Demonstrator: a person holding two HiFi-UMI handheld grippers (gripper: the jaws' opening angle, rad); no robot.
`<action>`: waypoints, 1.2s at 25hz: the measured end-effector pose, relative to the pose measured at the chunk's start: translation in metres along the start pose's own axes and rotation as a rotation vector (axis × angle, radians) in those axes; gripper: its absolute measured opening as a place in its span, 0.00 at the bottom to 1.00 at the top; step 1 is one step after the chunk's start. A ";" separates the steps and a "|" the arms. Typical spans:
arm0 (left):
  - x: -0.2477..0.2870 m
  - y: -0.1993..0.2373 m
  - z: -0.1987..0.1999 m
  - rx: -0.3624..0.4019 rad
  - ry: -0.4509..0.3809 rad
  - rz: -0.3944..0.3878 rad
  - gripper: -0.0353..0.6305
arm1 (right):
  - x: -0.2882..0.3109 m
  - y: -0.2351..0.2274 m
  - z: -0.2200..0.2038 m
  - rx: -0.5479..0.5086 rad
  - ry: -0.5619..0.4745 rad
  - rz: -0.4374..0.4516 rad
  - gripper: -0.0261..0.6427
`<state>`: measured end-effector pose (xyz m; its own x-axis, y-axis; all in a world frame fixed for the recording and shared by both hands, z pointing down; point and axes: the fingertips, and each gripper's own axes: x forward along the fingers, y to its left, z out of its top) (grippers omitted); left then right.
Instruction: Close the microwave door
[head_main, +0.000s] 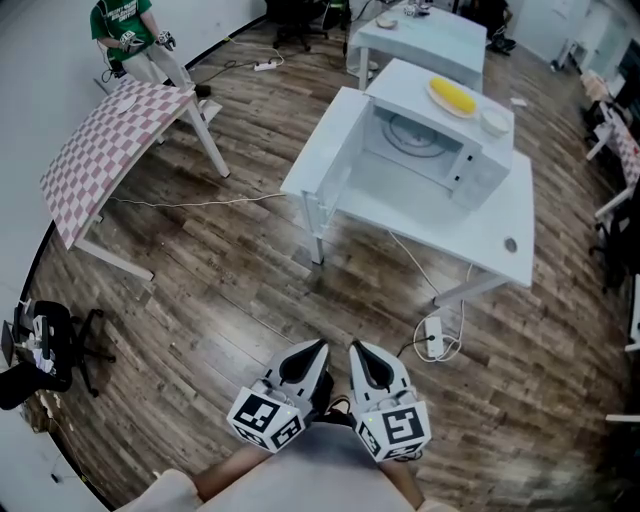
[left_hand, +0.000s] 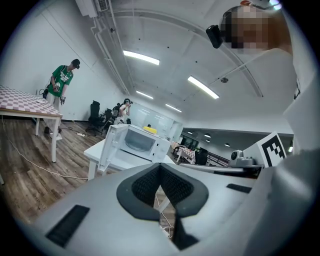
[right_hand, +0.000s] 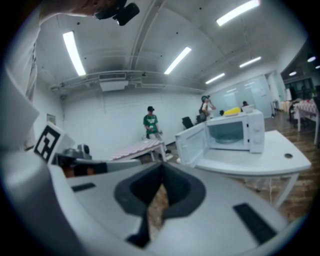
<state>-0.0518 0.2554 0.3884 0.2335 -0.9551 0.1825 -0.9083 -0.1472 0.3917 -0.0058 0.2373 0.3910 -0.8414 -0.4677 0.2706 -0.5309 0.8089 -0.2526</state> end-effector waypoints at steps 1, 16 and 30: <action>0.004 0.004 0.003 -0.002 -0.001 0.000 0.08 | 0.005 -0.003 0.002 -0.001 0.001 -0.001 0.07; 0.044 0.061 0.045 -0.007 -0.041 -0.025 0.08 | 0.084 -0.012 0.037 -0.044 0.011 0.017 0.07; 0.056 0.093 0.076 -0.008 -0.079 -0.056 0.08 | 0.117 -0.008 0.061 -0.065 -0.014 -0.006 0.07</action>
<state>-0.1495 0.1686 0.3659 0.2558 -0.9627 0.0884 -0.8915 -0.1995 0.4067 -0.1061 0.1547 0.3675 -0.8396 -0.4774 0.2591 -0.5289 0.8271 -0.1902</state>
